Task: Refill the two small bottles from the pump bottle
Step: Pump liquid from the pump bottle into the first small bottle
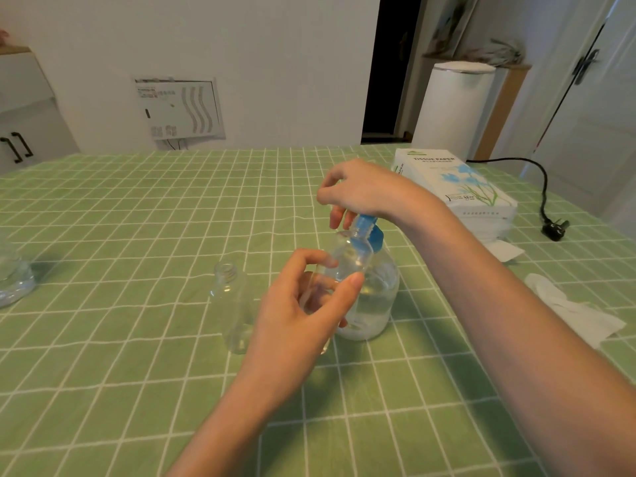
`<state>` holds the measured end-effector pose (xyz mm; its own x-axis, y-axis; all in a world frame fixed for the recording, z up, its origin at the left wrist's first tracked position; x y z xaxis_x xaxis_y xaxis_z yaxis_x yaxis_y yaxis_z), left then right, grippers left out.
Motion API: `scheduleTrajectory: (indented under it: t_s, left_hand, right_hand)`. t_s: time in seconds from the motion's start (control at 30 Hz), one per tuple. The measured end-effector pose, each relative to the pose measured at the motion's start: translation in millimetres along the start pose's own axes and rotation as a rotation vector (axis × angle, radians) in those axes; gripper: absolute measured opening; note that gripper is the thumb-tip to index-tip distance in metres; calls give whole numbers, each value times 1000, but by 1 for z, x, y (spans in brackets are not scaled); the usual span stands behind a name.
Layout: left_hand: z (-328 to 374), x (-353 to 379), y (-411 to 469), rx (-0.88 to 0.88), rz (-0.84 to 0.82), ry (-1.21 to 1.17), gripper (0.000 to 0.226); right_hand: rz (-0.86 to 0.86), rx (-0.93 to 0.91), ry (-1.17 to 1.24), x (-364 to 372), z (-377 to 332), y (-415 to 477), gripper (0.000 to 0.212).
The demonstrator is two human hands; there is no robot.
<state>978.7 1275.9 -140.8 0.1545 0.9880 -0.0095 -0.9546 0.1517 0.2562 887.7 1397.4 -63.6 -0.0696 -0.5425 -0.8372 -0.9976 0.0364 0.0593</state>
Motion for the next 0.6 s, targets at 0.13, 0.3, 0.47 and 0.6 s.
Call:
scheduleTrajectory:
  t_s: [0.13,0.3,0.47,0.6]
  left_hand:
    - [-5,-2,0,-10,-4,-1,32]
    - [-9,-2,1,-15,-2,-1,31]
    - [-3,0,1,2,2,2,32]
    - [-2,0,1,2,1,-9,36]
  right_hand:
    - [-19,22,-2,5,3,1,37]
    - [-21,27,-4,9,5,1,39]
    - [33,-12,-26,-3,0,0,42]
    - [23,-2,-7,-3,0,0,42]
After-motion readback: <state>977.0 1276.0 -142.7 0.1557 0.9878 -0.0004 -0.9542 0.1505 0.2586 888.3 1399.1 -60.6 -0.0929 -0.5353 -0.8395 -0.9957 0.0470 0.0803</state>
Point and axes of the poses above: each hand's wrist, its own y-axis towards the middle knuckle, its own x-axis out of the palm, z = x × y, the point moved 2 cm from there along y, towards the middle knuckle, and after that the axes turned 6 degrees about z, right-handed, at the moved point
